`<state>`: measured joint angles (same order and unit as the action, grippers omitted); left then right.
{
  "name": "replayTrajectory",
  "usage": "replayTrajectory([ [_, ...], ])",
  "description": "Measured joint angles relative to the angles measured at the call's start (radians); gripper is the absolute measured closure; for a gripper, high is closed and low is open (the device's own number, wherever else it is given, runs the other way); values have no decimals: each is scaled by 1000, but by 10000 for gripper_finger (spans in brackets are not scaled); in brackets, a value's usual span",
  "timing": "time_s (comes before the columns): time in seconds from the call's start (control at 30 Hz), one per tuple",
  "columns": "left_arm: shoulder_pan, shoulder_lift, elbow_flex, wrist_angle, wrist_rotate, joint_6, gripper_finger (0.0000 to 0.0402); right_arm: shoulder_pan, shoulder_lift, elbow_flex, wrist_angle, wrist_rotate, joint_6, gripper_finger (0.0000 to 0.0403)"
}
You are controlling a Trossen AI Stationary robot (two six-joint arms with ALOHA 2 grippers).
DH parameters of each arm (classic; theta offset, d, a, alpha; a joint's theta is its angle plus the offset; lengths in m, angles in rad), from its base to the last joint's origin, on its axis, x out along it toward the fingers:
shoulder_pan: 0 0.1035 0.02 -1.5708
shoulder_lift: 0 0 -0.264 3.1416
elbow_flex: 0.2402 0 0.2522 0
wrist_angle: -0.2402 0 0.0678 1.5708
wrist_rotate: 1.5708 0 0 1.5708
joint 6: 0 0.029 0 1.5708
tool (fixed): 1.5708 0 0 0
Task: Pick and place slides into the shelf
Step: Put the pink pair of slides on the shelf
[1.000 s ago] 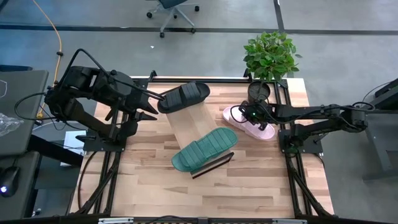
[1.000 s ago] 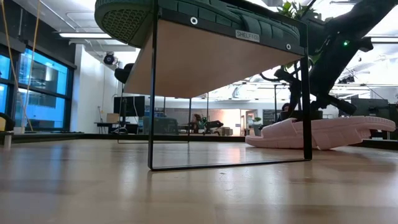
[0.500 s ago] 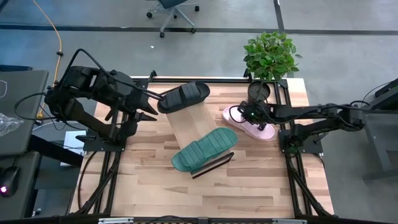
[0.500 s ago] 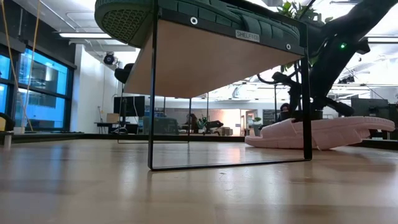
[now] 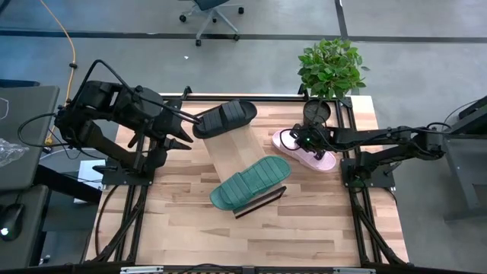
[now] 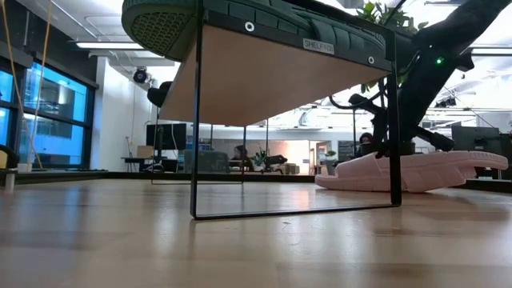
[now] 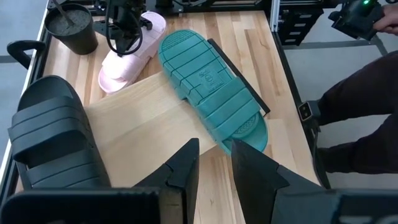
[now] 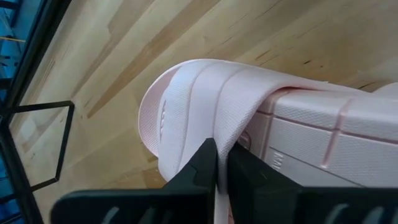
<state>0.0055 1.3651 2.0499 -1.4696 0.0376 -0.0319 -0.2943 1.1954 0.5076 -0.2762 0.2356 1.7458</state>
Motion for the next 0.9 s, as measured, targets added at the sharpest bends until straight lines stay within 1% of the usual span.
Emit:
replayTrajectory([
  [0.3, 0, 0, 0, 0, 0, 0, 318, 0, 0, 0, -4, 0, -2, 400],
  [0.6, 0, 0, 0, 0, 0, 0, 318, 0, -32, 0, -14, -9, -29, 402],
  [0.9, 0, 0, 0, 0, 0, 0, 318, 1, -45, 0, -8, -50, -45, 402],
])
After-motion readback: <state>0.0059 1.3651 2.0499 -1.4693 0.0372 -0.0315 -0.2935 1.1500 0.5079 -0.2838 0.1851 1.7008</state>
